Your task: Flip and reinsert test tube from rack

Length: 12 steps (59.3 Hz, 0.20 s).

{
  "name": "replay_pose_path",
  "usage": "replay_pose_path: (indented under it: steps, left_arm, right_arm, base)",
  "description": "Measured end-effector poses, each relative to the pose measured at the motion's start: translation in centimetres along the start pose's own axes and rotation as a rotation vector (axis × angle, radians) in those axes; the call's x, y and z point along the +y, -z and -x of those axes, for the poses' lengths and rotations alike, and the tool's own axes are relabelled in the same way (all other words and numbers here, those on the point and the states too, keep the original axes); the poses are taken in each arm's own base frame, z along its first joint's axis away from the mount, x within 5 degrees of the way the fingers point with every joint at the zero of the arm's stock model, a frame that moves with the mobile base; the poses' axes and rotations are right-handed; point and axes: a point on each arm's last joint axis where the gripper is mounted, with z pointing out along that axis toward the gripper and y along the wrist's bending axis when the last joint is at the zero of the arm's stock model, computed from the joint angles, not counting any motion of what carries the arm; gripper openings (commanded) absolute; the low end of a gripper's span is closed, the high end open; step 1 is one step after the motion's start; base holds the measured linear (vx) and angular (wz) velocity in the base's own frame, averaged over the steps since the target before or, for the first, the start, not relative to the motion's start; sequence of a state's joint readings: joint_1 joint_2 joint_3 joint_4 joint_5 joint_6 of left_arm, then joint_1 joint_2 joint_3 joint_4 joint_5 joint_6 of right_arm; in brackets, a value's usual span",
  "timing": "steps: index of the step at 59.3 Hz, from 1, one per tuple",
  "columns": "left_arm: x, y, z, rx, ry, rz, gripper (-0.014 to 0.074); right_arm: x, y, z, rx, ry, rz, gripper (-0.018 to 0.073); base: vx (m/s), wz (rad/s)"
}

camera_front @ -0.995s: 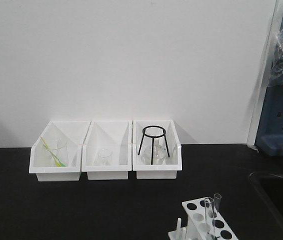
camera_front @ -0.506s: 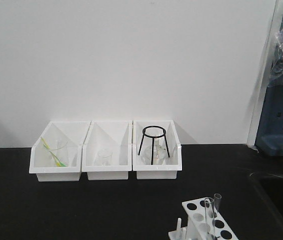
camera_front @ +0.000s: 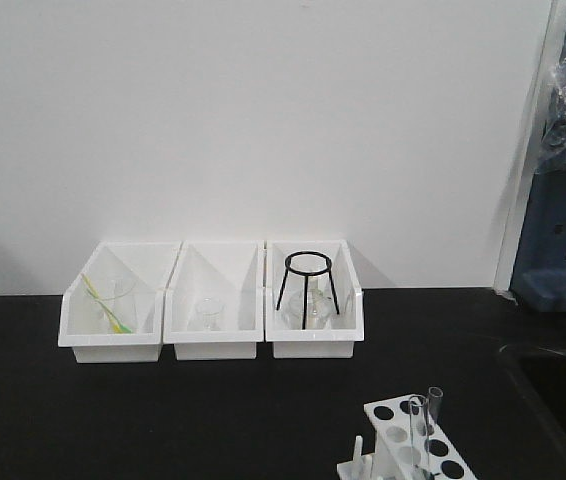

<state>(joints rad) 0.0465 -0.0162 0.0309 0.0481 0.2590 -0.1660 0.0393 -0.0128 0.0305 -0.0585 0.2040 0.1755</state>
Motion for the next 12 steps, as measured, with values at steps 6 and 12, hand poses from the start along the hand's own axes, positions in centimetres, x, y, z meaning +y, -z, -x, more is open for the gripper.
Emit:
replay_pose_path:
  steps: [6,12]
  left_arm:
    - [0.00,0.00,0.00,0.000,0.000,0.000,-0.0006]
    - [0.00,0.00,0.00,0.000,0.000,0.000,-0.0006]
  right_arm:
    - [0.00,0.00,0.00,0.000,0.000,0.000,-0.0012]
    - [0.00,0.00,0.00,0.000,0.000,0.000,-0.0012]
  base:
    - [0.00,0.00]
    - [0.00,0.00]
